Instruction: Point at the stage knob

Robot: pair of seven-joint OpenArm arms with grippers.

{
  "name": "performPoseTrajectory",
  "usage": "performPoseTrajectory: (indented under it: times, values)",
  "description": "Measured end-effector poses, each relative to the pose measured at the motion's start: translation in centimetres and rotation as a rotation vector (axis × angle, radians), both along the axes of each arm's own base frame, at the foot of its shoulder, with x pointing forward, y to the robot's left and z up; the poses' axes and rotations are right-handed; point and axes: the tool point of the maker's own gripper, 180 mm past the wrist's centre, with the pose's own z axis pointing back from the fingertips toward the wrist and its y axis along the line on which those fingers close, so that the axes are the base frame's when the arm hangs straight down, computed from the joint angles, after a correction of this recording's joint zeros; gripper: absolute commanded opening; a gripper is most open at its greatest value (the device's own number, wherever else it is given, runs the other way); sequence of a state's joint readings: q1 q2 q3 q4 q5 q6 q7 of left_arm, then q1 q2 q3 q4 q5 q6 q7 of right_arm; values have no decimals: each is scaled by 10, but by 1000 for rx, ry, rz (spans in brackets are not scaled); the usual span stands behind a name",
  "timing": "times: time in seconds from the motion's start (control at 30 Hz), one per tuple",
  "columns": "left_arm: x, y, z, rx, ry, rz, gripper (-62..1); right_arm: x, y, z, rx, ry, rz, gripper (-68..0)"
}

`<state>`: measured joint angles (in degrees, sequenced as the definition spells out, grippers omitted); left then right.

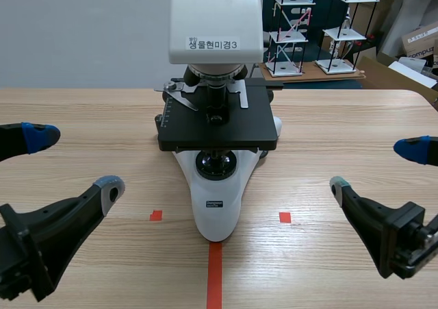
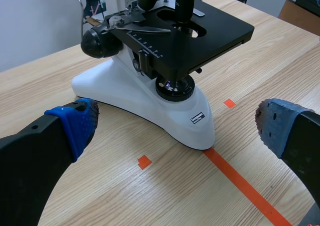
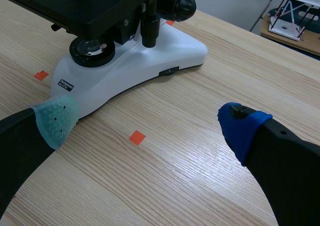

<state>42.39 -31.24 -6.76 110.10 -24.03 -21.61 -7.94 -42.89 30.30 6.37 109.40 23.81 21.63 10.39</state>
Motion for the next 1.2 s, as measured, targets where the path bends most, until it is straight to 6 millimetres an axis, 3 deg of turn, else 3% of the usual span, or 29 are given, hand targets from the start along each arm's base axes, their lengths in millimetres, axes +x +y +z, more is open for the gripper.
performPoseTrajectory:
  times: [1.1,1.2]
  values:
    - [0,0,0,0,0,0,14,0,0,-1,0,6,-2,-63]
    - [0,0,0,0,0,0,14,0,-1,-2,-5,13,-3,-101]
